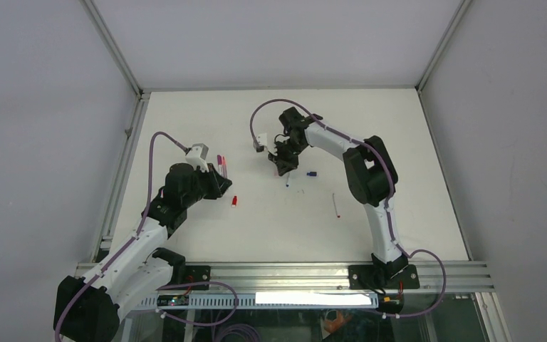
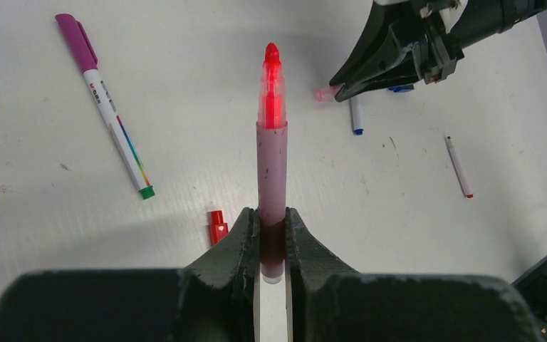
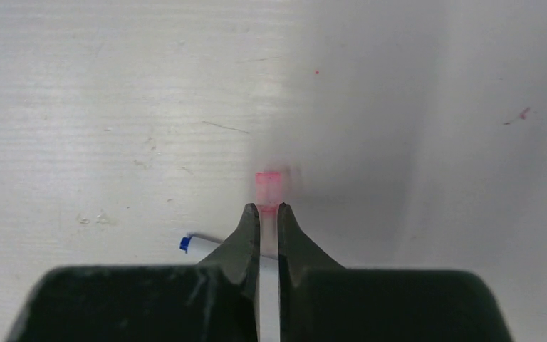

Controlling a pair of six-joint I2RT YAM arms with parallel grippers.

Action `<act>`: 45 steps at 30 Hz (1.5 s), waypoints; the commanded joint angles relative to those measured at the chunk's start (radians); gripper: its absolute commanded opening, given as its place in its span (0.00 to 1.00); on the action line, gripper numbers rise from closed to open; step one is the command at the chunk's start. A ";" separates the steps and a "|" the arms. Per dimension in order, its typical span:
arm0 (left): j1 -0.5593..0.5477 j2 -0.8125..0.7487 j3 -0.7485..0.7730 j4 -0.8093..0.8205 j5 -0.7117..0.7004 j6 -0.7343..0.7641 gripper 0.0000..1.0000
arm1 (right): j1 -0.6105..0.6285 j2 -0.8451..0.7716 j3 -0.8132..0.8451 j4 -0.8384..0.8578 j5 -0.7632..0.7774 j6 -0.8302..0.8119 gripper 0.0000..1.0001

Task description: Insert the pens into the pen caps

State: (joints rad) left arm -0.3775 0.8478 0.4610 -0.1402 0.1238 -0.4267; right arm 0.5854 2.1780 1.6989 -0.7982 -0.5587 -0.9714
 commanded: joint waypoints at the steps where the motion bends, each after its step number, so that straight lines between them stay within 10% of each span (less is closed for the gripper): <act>1: 0.012 -0.017 0.010 0.046 0.031 0.012 0.00 | 0.031 -0.018 0.035 -0.101 -0.033 -0.108 0.00; 37: 0.012 -0.033 -0.013 0.052 0.028 0.019 0.00 | 0.082 -0.284 -0.171 0.315 -0.023 -0.022 0.24; 42: 0.012 -0.030 -0.015 0.056 0.023 0.019 0.00 | 0.093 -0.269 -0.207 0.603 0.106 0.287 0.29; 45: 0.012 -0.020 -0.011 0.059 0.022 0.016 0.00 | 0.117 -0.265 -0.221 0.831 0.325 0.562 0.55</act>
State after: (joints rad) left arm -0.3775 0.8318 0.4583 -0.1265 0.1360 -0.4263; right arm 0.6792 1.9163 1.4857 -0.3073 -0.4698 -0.7715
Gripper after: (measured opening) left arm 0.109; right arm 0.423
